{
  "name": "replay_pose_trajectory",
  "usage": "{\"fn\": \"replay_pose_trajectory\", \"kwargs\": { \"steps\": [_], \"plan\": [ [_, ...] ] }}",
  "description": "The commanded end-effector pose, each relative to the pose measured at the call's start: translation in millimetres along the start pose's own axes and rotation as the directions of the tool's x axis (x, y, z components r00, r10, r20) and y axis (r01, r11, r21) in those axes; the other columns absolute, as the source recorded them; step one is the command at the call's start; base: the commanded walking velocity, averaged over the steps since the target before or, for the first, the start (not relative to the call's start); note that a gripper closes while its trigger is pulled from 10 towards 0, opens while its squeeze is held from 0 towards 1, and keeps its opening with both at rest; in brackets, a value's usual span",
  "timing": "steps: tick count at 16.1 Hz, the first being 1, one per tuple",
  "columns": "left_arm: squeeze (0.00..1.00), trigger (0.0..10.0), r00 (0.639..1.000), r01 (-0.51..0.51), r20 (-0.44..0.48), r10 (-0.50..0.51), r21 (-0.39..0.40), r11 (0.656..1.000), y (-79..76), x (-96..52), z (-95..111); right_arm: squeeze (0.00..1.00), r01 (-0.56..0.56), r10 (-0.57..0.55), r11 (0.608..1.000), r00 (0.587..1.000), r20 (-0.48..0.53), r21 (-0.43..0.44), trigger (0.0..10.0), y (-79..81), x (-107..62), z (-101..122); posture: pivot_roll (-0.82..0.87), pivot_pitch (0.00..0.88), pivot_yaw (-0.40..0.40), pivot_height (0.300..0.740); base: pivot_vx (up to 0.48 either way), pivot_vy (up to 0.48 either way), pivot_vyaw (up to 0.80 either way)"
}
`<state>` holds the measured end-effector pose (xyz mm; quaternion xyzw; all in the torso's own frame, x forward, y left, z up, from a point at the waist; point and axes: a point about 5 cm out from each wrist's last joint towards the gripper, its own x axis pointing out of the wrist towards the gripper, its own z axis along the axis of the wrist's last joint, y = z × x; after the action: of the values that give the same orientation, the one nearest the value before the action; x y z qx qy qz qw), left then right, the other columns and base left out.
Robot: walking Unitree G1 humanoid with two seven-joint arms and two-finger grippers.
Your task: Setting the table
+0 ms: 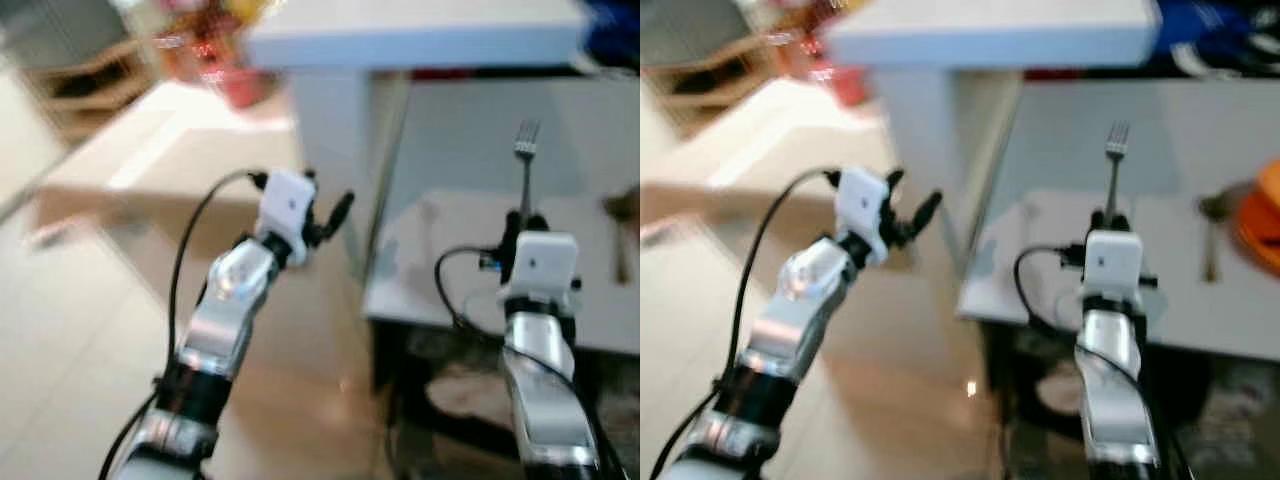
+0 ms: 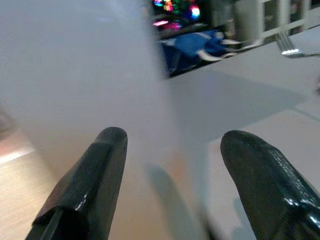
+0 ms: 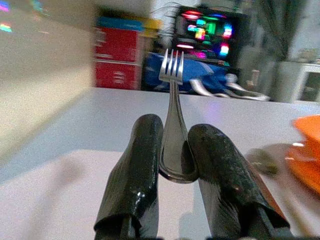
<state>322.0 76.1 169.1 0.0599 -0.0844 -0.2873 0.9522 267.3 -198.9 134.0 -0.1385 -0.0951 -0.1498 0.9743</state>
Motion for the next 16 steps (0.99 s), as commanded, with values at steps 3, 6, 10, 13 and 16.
{"fn": "replay_pose_trajectory", "kwargs": {
  "steps": [3,6,10,13,16],
  "plan": [
    [0.00,10.0,1.000,0.029,-0.001,-0.029,0.032,0.999,-3.4,-0.1,4,0.00,0.018,-0.018,1.000,1.000,-0.004,0.000,0.0,-1.9,0.1,0,-0.03,0.000,0.128,0.723,0.000,-0.092,-0.42],
    [0.00,10.0,0.999,0.033,0.008,-0.034,0.017,0.999,-4.3,-0.8,4,0.00,0.019,-0.019,1.000,1.000,-0.007,-0.005,0.0,-1.2,-0.1,0,-0.03,0.000,0.128,0.723,0.000,-0.470,0.00],
    [0.00,10.0,1.000,0.024,0.013,-0.024,0.002,1.000,-3.3,-1.1,6,0.00,0.010,-0.010,1.000,1.000,-0.014,-0.006,0.0,1.0,1.3,-1,-0.03,0.000,0.127,0.723,0.000,-0.343,0.00],
    [0.00,10.0,1.000,0.024,0.013,-0.024,0.006,1.000,-2.8,-1.7,7,0.00,0.012,-0.010,0.999,0.999,-0.050,0.042,0.0,2.9,8.9,-5,-0.02,0.000,0.129,0.723,0.000,0.000,0.00],
    [0.00,10.0,1.000,0.028,0.012,-0.028,0.009,1.000,-3.4,-2.4,8,0.00,0.036,-0.025,0.994,0.995,-0.100,0.104,0.0,5.7,22.6,-13,0.00,0.000,0.132,0.723,0.000,0.000,0.00]
  ]
}}
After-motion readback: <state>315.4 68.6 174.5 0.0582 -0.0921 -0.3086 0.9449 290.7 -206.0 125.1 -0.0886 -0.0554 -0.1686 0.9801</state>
